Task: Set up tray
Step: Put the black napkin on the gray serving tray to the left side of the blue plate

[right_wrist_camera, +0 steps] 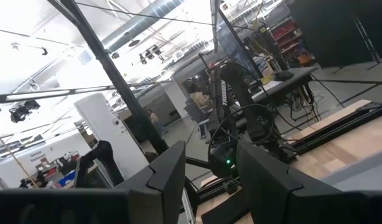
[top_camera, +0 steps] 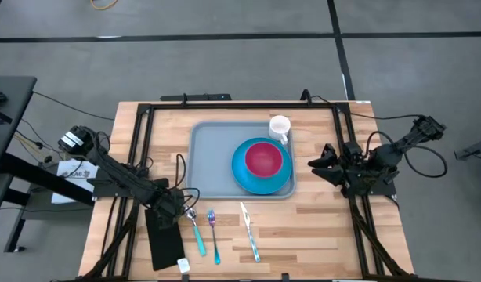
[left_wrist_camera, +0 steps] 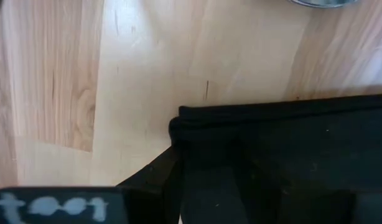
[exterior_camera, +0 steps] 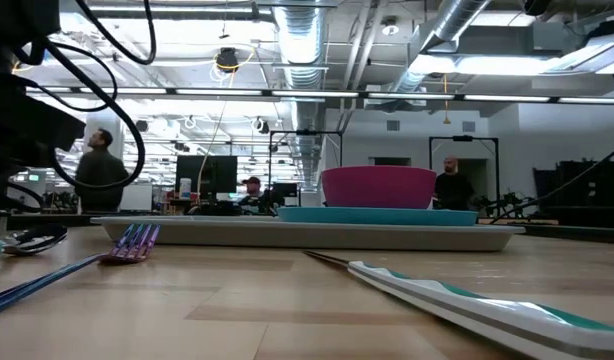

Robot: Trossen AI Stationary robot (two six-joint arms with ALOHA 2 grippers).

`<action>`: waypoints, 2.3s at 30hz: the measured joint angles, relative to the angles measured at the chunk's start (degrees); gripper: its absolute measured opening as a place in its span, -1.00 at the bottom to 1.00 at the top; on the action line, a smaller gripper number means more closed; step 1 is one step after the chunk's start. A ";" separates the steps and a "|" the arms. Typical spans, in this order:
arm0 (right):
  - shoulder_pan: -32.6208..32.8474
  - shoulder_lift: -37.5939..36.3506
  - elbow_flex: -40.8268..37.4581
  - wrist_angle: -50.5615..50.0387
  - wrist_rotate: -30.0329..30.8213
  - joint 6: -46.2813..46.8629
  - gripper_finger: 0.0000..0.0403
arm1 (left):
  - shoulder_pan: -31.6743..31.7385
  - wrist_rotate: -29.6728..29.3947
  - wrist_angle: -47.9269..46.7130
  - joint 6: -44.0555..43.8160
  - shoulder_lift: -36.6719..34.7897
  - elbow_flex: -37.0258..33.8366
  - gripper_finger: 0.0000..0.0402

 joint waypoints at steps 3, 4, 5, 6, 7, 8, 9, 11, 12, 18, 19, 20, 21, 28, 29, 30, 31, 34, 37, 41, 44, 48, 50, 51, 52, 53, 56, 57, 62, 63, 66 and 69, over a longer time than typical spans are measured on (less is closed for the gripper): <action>0.01 0.00 0.00 -0.02 -0.02 0.15 -0.33 | 0.14 -0.84 0.14 -0.21 0.04 -0.01 -0.44; 0.01 0.00 0.00 -0.02 -0.02 0.15 -0.33 | 0.25 -0.96 0.24 -0.23 0.05 -0.02 -0.47; 0.01 0.00 0.00 0.01 -0.02 0.15 -0.33 | 0.35 -1.04 0.44 -0.27 0.08 -0.01 -0.51; 0.00 0.00 0.00 0.03 -0.02 0.15 -0.34 | 0.51 -1.23 0.70 -0.31 0.10 -0.01 -0.57; 0.01 0.00 0.00 0.08 -0.02 0.15 -0.34 | 0.57 -1.49 0.94 -0.42 0.10 -0.01 -0.63; 0.01 0.00 0.00 0.12 -0.02 0.15 -0.34 | 0.63 -1.89 1.15 -0.44 0.12 -0.01 -0.70; 0.01 0.00 0.00 0.15 -0.02 0.17 -0.34 | 0.66 -2.26 1.33 -0.46 0.12 -0.01 -0.77; 0.01 0.00 0.00 0.18 -0.02 0.17 -0.34 | 0.68 -2.76 1.50 -0.46 0.12 -0.01 -0.91; 0.01 0.00 0.00 0.20 -0.02 0.17 -0.34 | 0.68 -2.83 1.48 -0.54 0.12 -0.01 -0.95; 0.01 0.00 0.00 0.23 -0.04 0.28 -0.35 | 0.68 -3.38 1.09 -1.40 -0.21 -0.08 -0.98; -0.02 0.00 0.00 0.23 -0.04 0.59 -0.35 | 0.68 -3.43 0.41 -1.50 -0.62 -0.08 -0.98; -0.02 0.00 0.00 0.23 -0.04 0.70 -0.35 | 0.68 -4.11 -0.64 -1.69 -1.08 0.20 -0.99; -0.02 0.00 0.00 0.23 -0.04 0.75 -0.34 | 0.70 -5.60 -2.48 -2.00 -1.60 0.47 -0.99; -0.02 0.00 0.00 0.14 -0.04 0.74 -0.36 | 1.08 -12.39 -12.98 -2.57 -8.97 2.87 -1.00; -0.02 0.00 0.00 0.09 -0.04 0.74 -0.36 | 1.20 -12.40 -14.25 -2.08 -9.81 3.01 -1.00; -0.02 0.02 0.00 0.08 -0.04 0.74 -0.37 | 1.22 -12.50 -15.66 -1.77 -10.60 3.30 -1.00; -0.02 0.01 0.00 0.07 -0.03 0.74 -0.37 | 1.22 -13.10 -17.03 -1.66 -11.34 3.77 -1.00; -0.02 0.00 0.00 0.07 0.00 0.72 -0.37 | 1.42 -16.72 -19.99 -1.63 -12.50 4.86 -1.00; -0.02 0.00 0.00 0.09 0.02 0.69 -0.37 | 2.84 -19.24 -19.80 -0.11 -12.84 5.60 -1.00; -0.02 0.01 0.00 0.23 0.98 0.67 -0.37 | 5.79 -21.34 -17.42 5.31 -12.33 5.87 -1.00; -0.03 0.00 0.00 0.32 1.77 0.65 -0.37 | 8.66 -22.72 -16.23 8.79 -12.10 5.87 -1.00; -0.02 0.00 0.01 0.38 1.89 0.76 -0.37 | 12.17 -23.85 -13.59 15.06 -12.05 5.87 -1.00; -0.02 0.00 0.01 0.38 2.58 1.09 -0.37 | 14.13 -24.27 -12.22 18.42 -12.05 5.87 -1.00; -0.02 0.00 0.02 0.38 3.02 1.31 -0.37 | 15.10 -24.31 -11.38 20.16 -12.05 5.87 -1.00; -0.04 0.00 0.02 0.38 3.13 1.50 -0.37 | 16.04 -24.35 -10.42 21.87 -12.05 5.87 -1.00; -0.04 0.00 0.02 0.38 3.17 1.57 -0.37 | 17.05 -24.45 -9.43 23.53 -12.05 5.87 -1.00; -0.02 0.00 0.02 0.38 3.20 1.63 -0.37 | 20.24 -24.83 -7.15 26.42 -12.05 5.91 -1.00; -0.02 0.00 0.02 0.38 3.35 1.63 -0.37 | 21.25 -24.97 -6.98 26.92 -12.05 5.91 -1.00; -0.02 0.00 0.02 0.42 4.50 1.70 -0.37 | 25.37 -24.64 -1.39 32.05 -12.05 5.91 -1.00; -0.02 0.00 0.02 0.42 4.50 2.03 -0.37 | 26.21 -24.39 0.25 32.65 -12.01 5.91 -1.00; -0.02 0.01 0.02 0.42 4.50 2.83 -0.37 | 28.68 -24.33 4.61 33.87 -10.66 5.91 -1.00; -0.02 0.02 0.02 0.42 4.50 3.19 -0.37 | 30.92 -23.16 7.82 35.77 -8.29 5.91 -1.00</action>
